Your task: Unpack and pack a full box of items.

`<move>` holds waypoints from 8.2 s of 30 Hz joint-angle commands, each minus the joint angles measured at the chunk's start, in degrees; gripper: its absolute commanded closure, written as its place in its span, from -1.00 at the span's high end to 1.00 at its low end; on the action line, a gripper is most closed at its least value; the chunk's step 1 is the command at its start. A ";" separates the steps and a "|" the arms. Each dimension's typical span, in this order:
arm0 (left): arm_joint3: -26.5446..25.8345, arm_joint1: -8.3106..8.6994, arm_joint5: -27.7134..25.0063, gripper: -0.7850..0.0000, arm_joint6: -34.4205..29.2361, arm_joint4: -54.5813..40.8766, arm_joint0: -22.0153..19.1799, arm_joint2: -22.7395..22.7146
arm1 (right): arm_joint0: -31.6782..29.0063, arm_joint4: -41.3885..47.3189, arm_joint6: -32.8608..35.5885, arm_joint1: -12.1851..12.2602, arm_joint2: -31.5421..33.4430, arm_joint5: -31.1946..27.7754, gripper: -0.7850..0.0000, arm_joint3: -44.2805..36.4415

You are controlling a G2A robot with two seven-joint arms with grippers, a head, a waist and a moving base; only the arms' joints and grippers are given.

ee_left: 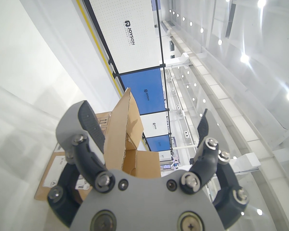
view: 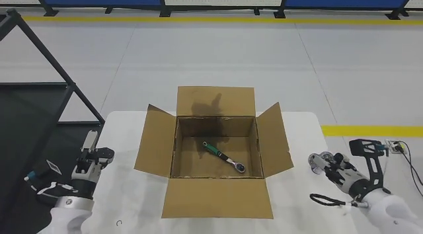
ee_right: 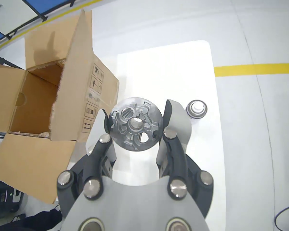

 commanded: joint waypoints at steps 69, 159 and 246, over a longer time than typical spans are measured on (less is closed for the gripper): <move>0.00 0.00 0.02 1.00 -0.02 0.01 0.02 -0.01 | 14.09 -20.94 -4.41 0.54 -19.10 12.88 0.64 30.71; -1.63 0.28 -6.23 1.00 -2.39 -0.76 7.06 -4.68 | 42.59 1.72 -0.11 -1.38 -51.11 0.62 1.00 30.43; -1.63 0.28 -6.23 1.00 -2.39 -0.76 7.06 -4.68 | 63.11 -1.32 -10.58 -17.25 -71.62 -14.25 -0.33 92.23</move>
